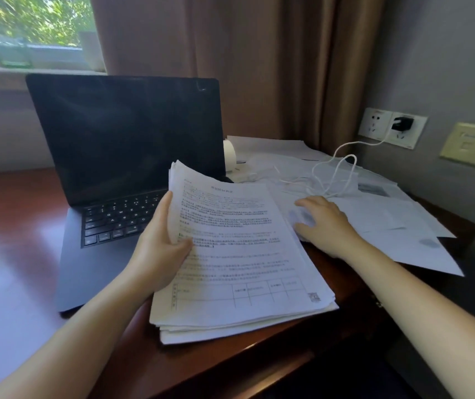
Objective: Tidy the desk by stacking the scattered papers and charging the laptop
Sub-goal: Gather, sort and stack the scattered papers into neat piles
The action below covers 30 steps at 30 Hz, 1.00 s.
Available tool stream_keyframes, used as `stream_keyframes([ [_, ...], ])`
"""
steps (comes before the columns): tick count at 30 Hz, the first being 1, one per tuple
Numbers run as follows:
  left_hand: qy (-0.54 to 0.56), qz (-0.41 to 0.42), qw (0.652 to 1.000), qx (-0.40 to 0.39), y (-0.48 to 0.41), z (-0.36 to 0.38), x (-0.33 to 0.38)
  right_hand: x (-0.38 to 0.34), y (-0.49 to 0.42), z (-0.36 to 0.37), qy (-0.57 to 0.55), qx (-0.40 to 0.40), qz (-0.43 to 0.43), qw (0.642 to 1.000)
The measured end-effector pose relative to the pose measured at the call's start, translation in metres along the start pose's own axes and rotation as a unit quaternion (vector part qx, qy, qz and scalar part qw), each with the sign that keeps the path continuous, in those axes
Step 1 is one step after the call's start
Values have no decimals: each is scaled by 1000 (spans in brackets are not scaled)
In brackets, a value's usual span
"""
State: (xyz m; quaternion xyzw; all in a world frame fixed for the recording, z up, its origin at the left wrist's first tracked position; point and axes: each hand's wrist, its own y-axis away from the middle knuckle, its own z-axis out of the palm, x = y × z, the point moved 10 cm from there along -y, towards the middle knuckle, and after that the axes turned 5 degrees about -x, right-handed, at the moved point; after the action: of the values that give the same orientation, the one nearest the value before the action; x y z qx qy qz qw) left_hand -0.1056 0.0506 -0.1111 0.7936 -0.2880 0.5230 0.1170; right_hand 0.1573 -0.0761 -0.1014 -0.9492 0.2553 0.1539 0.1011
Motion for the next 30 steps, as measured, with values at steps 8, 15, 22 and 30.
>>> stream_keyframes([
  [8,-10,21,999,44,0,-4,-1,34,7,9,93,-127,85,984],
  [15,-48,25,991,120,-3,-20,-1,14,-6,4,160,7,62,985],
  [22,-34,5,991,131,-6,-25,-10,31,-6,-18,40,122,62,990],
  [30,-55,-12,993,99,-8,-22,-13,33,7,-24,44,154,54,986],
])
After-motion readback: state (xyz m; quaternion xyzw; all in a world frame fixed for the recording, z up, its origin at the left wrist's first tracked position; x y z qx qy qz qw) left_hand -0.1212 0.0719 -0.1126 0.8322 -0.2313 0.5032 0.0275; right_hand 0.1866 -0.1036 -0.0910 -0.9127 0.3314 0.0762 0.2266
